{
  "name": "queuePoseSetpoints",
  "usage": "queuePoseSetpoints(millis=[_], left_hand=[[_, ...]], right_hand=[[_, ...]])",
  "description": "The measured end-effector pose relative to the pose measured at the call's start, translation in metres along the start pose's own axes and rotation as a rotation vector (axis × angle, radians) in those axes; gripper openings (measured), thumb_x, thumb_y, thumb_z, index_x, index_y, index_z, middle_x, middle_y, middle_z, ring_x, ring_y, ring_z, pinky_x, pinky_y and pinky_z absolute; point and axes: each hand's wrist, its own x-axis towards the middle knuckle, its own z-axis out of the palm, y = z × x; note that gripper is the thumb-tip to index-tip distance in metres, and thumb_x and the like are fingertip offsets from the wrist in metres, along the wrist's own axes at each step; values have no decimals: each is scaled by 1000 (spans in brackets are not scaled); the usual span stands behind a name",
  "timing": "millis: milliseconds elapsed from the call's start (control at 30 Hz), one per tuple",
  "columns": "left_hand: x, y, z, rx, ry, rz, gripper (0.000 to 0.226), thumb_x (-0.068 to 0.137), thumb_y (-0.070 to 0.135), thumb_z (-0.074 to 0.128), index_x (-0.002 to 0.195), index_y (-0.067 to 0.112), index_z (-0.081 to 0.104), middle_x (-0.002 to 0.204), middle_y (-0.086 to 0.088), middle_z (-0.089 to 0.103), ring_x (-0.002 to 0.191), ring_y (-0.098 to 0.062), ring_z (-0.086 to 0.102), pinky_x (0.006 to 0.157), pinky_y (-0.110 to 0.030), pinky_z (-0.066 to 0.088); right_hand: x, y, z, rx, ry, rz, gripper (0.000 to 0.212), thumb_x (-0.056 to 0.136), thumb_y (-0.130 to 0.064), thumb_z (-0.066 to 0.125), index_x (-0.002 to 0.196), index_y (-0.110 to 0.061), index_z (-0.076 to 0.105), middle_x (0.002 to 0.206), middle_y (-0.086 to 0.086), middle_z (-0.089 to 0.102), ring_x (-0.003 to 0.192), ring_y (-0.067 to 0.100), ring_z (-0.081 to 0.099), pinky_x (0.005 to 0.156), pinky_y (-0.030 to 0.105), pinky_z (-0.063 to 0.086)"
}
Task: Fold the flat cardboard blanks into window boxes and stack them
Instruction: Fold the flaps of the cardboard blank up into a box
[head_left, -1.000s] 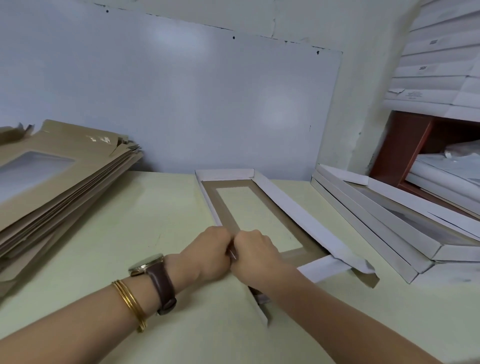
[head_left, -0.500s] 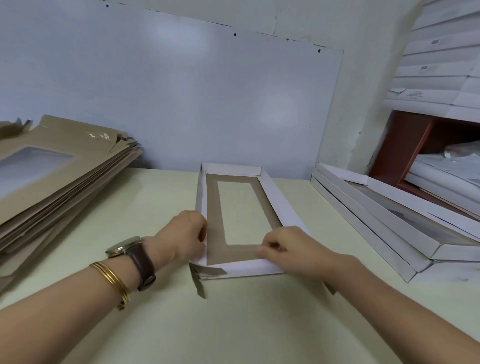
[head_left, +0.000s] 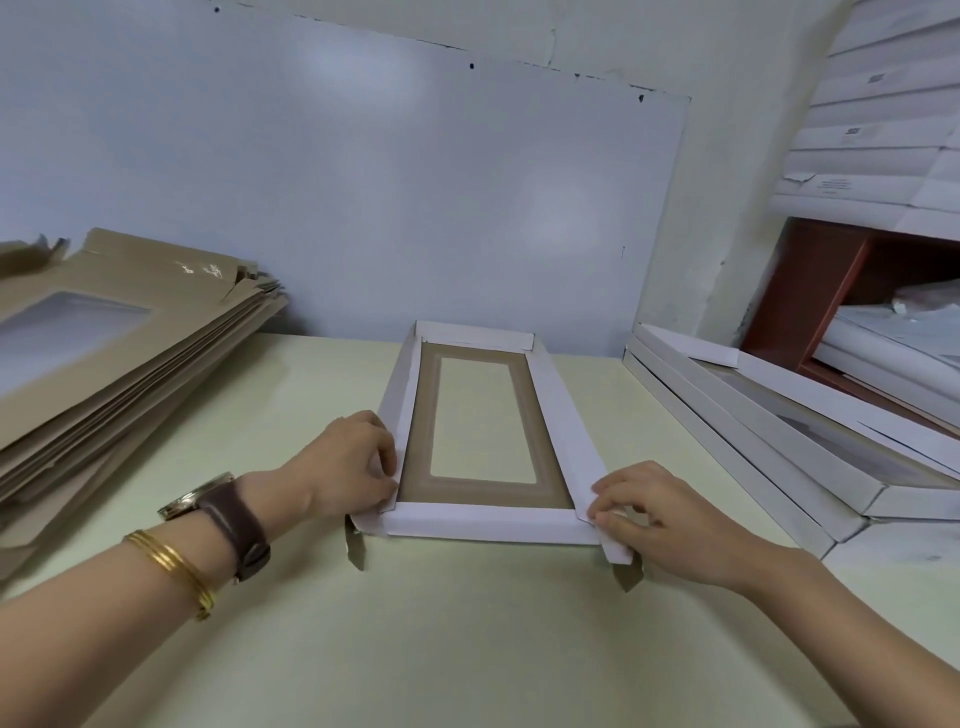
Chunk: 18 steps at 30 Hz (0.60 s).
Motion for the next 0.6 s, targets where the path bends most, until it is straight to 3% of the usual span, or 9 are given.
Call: queuePoseSetpoints(millis=[133,233,333,467,600], left_hand=[[-14,1,-3,95,71,83,10,83,20,62,85,26,70,98,13,50,98,-15,34,78,-16,35],[-21,4,-7,128,15,138,21,83,11,54,86,24,71,94,11,58,89,-9,47,73,-15,39],[-26,4,-10,147,-58,104,25,84,8,51,92,25,68,95,11,61,87,-8,53,76,-18,45],[-23,6,-10,125,-142,52,31,87,4,46,104,22,64,101,6,61,93,-11,54,80,-23,45],[-20,17,-10,42,-246,1,38,92,7,37,111,28,63,107,1,46,101,-18,49,81,-22,36]], right_hand=[[2,7,7,-65,-8,37,20,91,-22,62,110,-22,70,112,-16,56,115,6,37,91,9,27],[2,9,6,-96,-44,54,23,89,-22,62,112,-22,68,111,-16,57,111,8,39,89,12,30],[3,12,5,-95,-87,92,32,87,-17,60,118,-22,65,108,-11,56,102,7,47,79,5,32],[6,9,9,-39,-242,157,53,87,-4,44,133,-29,53,110,-9,38,95,-4,43,73,7,37],[12,3,10,11,-256,175,57,80,5,37,120,-27,61,108,-3,34,103,12,42,80,26,52]])
